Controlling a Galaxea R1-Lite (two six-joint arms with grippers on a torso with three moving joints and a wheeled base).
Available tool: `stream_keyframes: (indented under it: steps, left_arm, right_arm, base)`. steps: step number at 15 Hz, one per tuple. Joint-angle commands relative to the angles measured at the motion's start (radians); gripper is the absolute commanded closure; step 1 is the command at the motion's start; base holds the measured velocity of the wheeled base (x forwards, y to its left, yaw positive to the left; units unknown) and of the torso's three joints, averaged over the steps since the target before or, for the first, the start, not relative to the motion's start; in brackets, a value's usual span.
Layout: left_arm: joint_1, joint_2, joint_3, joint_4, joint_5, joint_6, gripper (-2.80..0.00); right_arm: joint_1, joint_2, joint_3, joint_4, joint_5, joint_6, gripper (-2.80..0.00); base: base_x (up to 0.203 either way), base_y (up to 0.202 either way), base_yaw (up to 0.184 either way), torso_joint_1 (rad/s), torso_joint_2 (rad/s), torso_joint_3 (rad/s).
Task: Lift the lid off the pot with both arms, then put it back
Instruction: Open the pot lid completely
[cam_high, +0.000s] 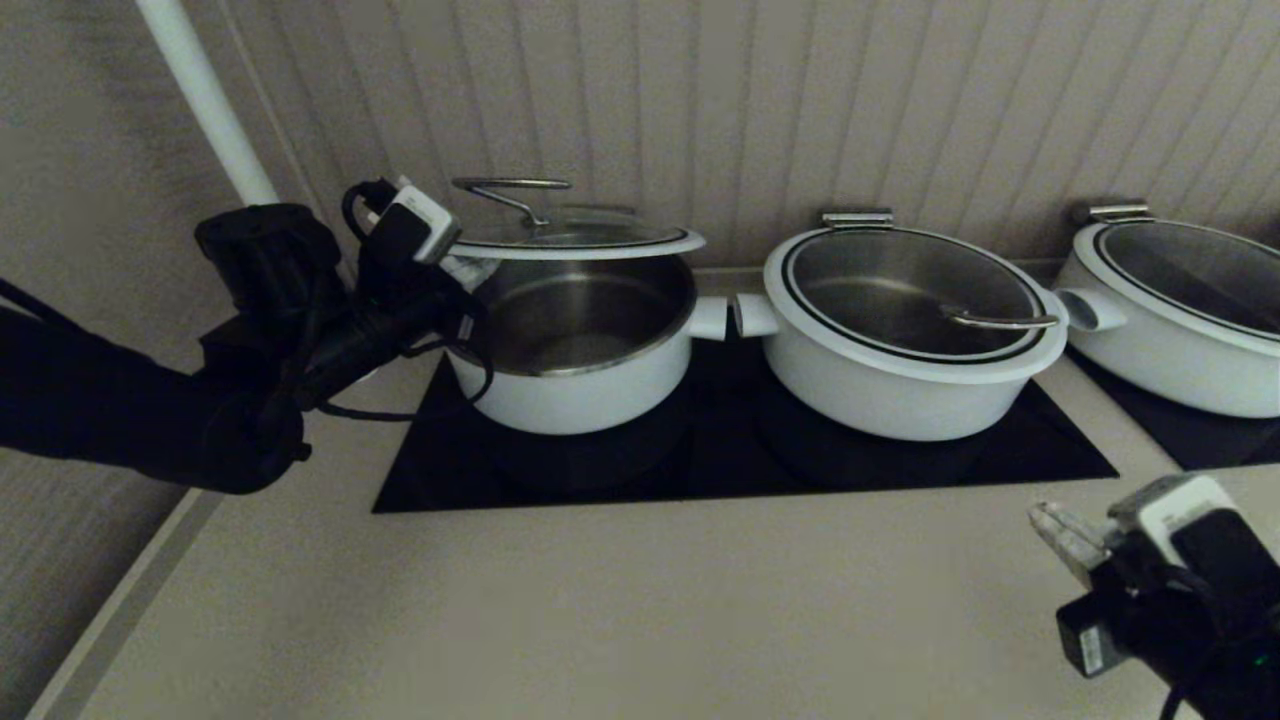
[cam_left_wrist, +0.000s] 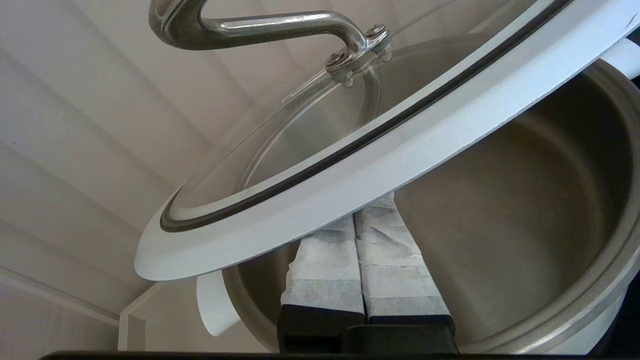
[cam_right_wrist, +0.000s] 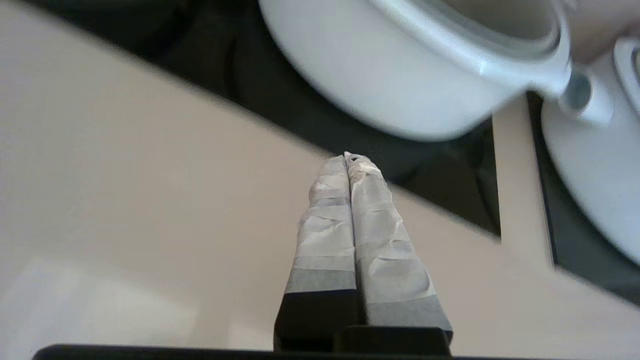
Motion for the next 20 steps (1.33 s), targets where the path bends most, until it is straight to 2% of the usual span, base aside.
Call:
stream_keyframes:
  steps: [1, 3, 8, 10, 14, 19, 20]
  left_arm:
    - [0.0, 0.005, 0.0, -0.006, -0.001, 0.002, 0.0]
    - [0.0, 0.006, 0.0, -0.006, -0.001, 0.002, 0.0]
    - [0.0, 0.012, 0.0, -0.006, -0.002, 0.002, 0.0]
    - [0.0, 0.012, 0.0, -0.006, -0.001, 0.002, 0.0]
    - [0.0, 0.011, 0.0, -0.006, -0.001, 0.002, 0.0]
    - [-0.001, 0.008, -0.002, -0.006, -0.001, 0.002, 0.0]
    - [-0.001, 0.008, -0.002, -0.006, -0.001, 0.002, 0.0]
  right_arm:
    - [-0.001, -0.057, 0.036, 0.027, -0.003, 0.0, 0.0]
    - [-0.001, -0.109, 0.036, 0.107, 0.0, 0.013, 0.0]
    - [0.001, -0.28, 0.036, 0.438, 0.008, 0.234, 0.0]
    - [0.001, -0.346, 0.036, 0.545, 0.034, 0.306, 0.0]
    - [0.001, -0.553, 0.036, 0.785, 0.176, 0.34, 0.0]
    - [0.0, -0.916, -0.005, 1.226, 0.383, 0.34, 0.0]
    - [0.0, -0.952, -0.013, 1.277, 0.413, 0.34, 0.0]
  base:
    - [0.0, 0.0, 0.0, 0.0, 0.0, 0.0]
    - [0.0, 0.0, 0.0, 0.0, 0.0, 0.0]
    - [0.0, 0.0, 0.0, 0.0, 0.0, 0.0]
    - [0.0, 0.0, 0.0, 0.0, 0.0, 0.0]
    - [0.0, 0.0, 0.0, 0.0, 0.0, 0.0]
    - [0.0, 0.0, 0.0, 0.0, 0.0, 0.0]
    - [0.0, 0.0, 0.0, 0.0, 0.0, 0.0]
